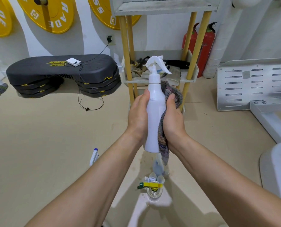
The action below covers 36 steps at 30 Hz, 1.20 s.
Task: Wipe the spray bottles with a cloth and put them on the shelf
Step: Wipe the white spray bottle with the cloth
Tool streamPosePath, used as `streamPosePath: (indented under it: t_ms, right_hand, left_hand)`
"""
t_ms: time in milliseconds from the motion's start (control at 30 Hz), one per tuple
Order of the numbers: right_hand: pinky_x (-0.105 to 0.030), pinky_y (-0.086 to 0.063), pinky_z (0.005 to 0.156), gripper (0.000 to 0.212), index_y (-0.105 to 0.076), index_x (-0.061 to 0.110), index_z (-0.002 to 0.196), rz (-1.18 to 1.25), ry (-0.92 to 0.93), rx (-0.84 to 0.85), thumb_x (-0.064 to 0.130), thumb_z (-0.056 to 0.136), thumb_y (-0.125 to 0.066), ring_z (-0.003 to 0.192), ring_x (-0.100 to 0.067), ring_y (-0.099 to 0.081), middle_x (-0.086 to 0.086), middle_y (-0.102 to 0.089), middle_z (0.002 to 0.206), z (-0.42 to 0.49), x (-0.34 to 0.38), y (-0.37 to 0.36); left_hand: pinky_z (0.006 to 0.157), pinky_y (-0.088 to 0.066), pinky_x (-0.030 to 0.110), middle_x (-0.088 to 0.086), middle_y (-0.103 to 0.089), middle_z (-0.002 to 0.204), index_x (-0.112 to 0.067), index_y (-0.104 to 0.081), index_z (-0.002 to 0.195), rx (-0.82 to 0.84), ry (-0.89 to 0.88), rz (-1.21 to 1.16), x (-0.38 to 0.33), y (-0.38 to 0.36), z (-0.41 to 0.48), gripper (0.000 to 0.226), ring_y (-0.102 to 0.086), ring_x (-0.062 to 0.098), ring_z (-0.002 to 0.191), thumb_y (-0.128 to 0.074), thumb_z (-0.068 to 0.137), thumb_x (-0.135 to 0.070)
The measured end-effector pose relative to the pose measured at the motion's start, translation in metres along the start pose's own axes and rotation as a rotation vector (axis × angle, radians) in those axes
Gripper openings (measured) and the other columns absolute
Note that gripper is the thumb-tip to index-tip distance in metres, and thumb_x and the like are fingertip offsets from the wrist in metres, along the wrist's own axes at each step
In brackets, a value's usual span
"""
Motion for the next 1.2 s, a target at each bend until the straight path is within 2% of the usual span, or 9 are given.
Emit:
streamPosePath:
  t_ms: [133, 267, 367, 533, 633, 800, 900, 1033, 1200]
  right_hand:
    - [-0.041, -0.049, 0.096, 0.052, -0.058, 0.026, 0.085, -0.099, 0.004, 0.010, 0.064, 0.102, -0.026, 0.098, -0.022, -0.062, 0.002, -0.063, 0.090, -0.002, 0.000, -0.003]
    - [-0.043, -0.048, 0.099, 0.058, -0.044, 0.031, 0.142, -0.360, 0.355, 0.014, 0.063, 0.099, -0.022, 0.120, -0.025, -0.059, 0.000, -0.062, 0.132, -0.013, -0.005, -0.010]
    - [-0.041, -0.045, 0.107, 0.061, -0.021, 0.042, 0.156, -0.381, 0.494, 0.075, 0.060, 0.098, -0.028, 0.134, -0.016, -0.050, 0.008, -0.048, 0.151, -0.013, -0.010, -0.012]
    - [-0.040, -0.049, 0.103, 0.047, -0.051, 0.029, 0.139, -0.084, 0.311, 0.072, 0.055, 0.102, -0.037, 0.116, -0.011, -0.061, 0.000, -0.061, 0.130, 0.000, -0.010, -0.001]
    - [-0.049, -0.056, 0.095, 0.043, -0.062, 0.021, 0.113, 0.090, 0.100, 0.020, 0.055, 0.104, -0.038, 0.104, -0.024, -0.070, -0.010, -0.071, 0.112, 0.007, -0.009, 0.008]
    - [-0.035, -0.058, 0.081, 0.034, -0.061, 0.018, 0.108, 0.164, 0.122, 0.000, 0.048, 0.104, -0.047, 0.095, -0.018, -0.070, -0.006, -0.072, 0.105, 0.005, 0.008, 0.010]
    - [-0.028, -0.057, 0.077, 0.023, -0.060, 0.023, 0.092, 0.172, 0.177, 0.002, 0.034, 0.107, -0.045, 0.084, -0.009, -0.069, 0.007, -0.070, 0.089, -0.004, 0.018, 0.007]
    - [-0.020, -0.056, 0.084, 0.028, -0.065, 0.020, 0.111, 0.143, 0.278, -0.095, 0.032, 0.109, -0.041, 0.097, -0.003, -0.069, 0.008, -0.072, 0.105, -0.003, 0.028, 0.010]
    - [-0.018, -0.053, 0.089, 0.035, -0.064, 0.014, 0.124, 0.137, 0.388, -0.125, 0.034, 0.109, -0.040, 0.105, -0.005, -0.068, 0.004, -0.072, 0.114, -0.003, 0.040, 0.016]
  left_hand:
    - [0.081, -0.049, 0.037, 0.009, -0.071, 0.090, -0.010, -0.069, 0.094, -0.025, 0.048, -0.059, 0.000, 0.002, 0.001, 0.033, -0.066, 0.022, 0.081, -0.055, 0.101, -0.039]
    - [0.081, -0.052, 0.037, 0.004, -0.072, 0.082, -0.018, -0.067, 0.081, -0.078, 0.016, -0.064, -0.007, 0.008, 0.009, 0.034, -0.067, 0.020, 0.076, -0.054, 0.101, -0.043]
    - [0.092, -0.055, 0.045, 0.006, -0.075, 0.092, -0.017, -0.070, 0.093, -0.060, 0.000, -0.055, -0.005, 0.009, 0.012, 0.038, -0.071, 0.022, 0.084, -0.053, 0.099, -0.050]
    - [0.107, -0.048, 0.053, 0.020, -0.067, 0.126, -0.009, -0.065, 0.123, 0.115, 0.041, 0.016, -0.005, 0.004, 0.009, 0.066, -0.066, 0.038, 0.114, -0.065, 0.073, -0.051]
    - [0.092, -0.055, 0.042, 0.009, -0.072, 0.117, -0.015, -0.063, 0.121, 0.182, -0.015, 0.154, -0.007, 0.007, 0.007, 0.051, -0.070, 0.026, 0.104, -0.071, 0.074, -0.034]
    - [0.083, -0.057, 0.030, -0.001, -0.072, 0.114, -0.018, -0.063, 0.125, 0.206, -0.231, 0.330, -0.018, 0.017, 0.004, 0.054, -0.070, 0.008, 0.100, -0.087, 0.077, -0.025]
    - [0.084, -0.059, 0.039, -0.004, -0.069, 0.108, -0.029, -0.065, 0.125, 0.133, -0.409, 0.517, -0.022, 0.013, -0.001, 0.058, -0.069, 0.015, 0.098, -0.086, 0.073, -0.045]
    - [0.087, -0.053, 0.039, -0.006, -0.058, 0.104, -0.041, -0.059, 0.128, -0.089, -0.546, 0.789, -0.025, 0.019, -0.004, 0.064, -0.055, 0.008, 0.100, -0.075, 0.069, -0.062]
    - [0.074, -0.046, 0.030, -0.010, -0.047, 0.096, -0.053, -0.055, 0.127, -0.086, -0.538, 0.957, -0.026, 0.019, -0.005, 0.060, -0.052, 0.009, 0.086, -0.077, 0.071, -0.059]
Point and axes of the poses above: each hand's wrist, its own z-axis towards the middle knuckle, its own y-axis out of the back of the hand, x = y × z, the point moved 5 cm from there along z, towards the middle knuckle
